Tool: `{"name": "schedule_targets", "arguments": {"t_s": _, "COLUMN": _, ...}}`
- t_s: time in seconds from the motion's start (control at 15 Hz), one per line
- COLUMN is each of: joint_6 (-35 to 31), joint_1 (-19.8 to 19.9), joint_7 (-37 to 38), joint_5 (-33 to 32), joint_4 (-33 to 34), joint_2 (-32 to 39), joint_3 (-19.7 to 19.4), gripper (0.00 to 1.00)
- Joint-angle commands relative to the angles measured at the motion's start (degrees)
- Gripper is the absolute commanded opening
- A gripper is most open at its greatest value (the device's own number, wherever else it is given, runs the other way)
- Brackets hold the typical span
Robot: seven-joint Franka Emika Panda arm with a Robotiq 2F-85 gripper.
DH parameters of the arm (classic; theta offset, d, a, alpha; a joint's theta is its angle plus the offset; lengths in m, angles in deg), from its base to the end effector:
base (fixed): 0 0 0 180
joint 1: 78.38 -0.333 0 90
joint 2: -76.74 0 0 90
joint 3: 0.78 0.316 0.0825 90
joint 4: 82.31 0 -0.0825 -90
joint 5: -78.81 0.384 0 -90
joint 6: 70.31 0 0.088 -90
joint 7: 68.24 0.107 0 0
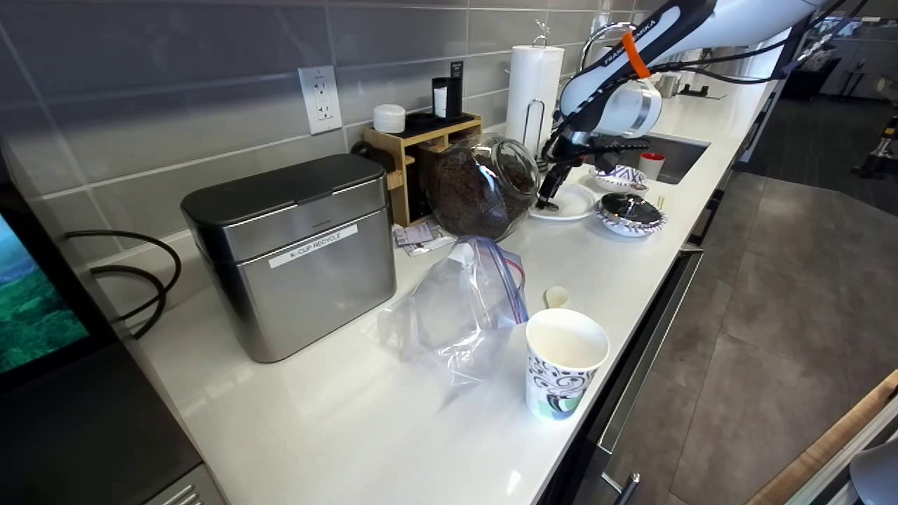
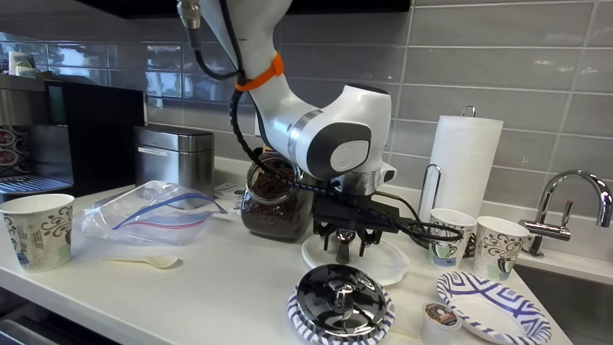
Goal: Put the spoon in the glass container
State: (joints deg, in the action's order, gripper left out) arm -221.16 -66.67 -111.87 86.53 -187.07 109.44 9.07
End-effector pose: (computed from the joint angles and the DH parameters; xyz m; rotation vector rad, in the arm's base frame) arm 0.6705 -0.0352 0.2479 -2.9197 -0.8729 -0.4354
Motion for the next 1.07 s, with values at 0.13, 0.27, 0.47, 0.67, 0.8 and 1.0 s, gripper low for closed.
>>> {"name": "schedule_targets", "arguments": {"t_s": 0.13, "joint_6": 4.5, "joint_1": 0.2, "joint_7": -1.2, "joint_5": -0.7, "joint_4": 1.5, "joint_2": 0.7, "joint_3": 0.0, "gripper": 0.76}}
{"name": "schedule_targets", "arguments": {"t_s": 0.27, "joint_6": 5.1, "joint_1": 0.1, "joint_7": -1.1, "joint_5": -0.7, "joint_4": 1.6, "joint_2": 0.6, "joint_3": -0.2, "gripper": 0.64}}
{"name": "schedule_targets", "arguments": {"t_s": 0.47, "joint_6": 5.2, "joint_1": 0.0, "joint_7": -0.9, "joint_5": -0.8, "joint_4": 1.7, "joint_2": 0.7, "joint_3": -0.5, "gripper": 0.39}}
{"name": "schedule_targets", "arguments": {"t_s": 0.67, "joint_6": 5.1, "joint_1": -0.1, "joint_7": -0.7, "joint_5": -0.9, "joint_4": 1.9, "joint_2": 0.6, "joint_3": -0.8, "gripper": 0.15}}
{"name": "schedule_targets", "arguments": {"t_s": 0.8, "joint_6": 5.1, "joint_1": -0.1, "joint_7": -0.6, "joint_5": -0.9, "joint_4": 1.9, "joint_2": 0.6, "joint_3": -0.9, "gripper": 0.07}}
{"name": "schedule_targets", "arguments": {"t_s": 1.0, "joint_6": 5.1, "joint_1": 0.0, "joint_7": -0.7, "joint_5": -0.8, "joint_4": 1.9, "joint_2": 0.6, "joint_3": -1.0, "gripper": 0.08}}
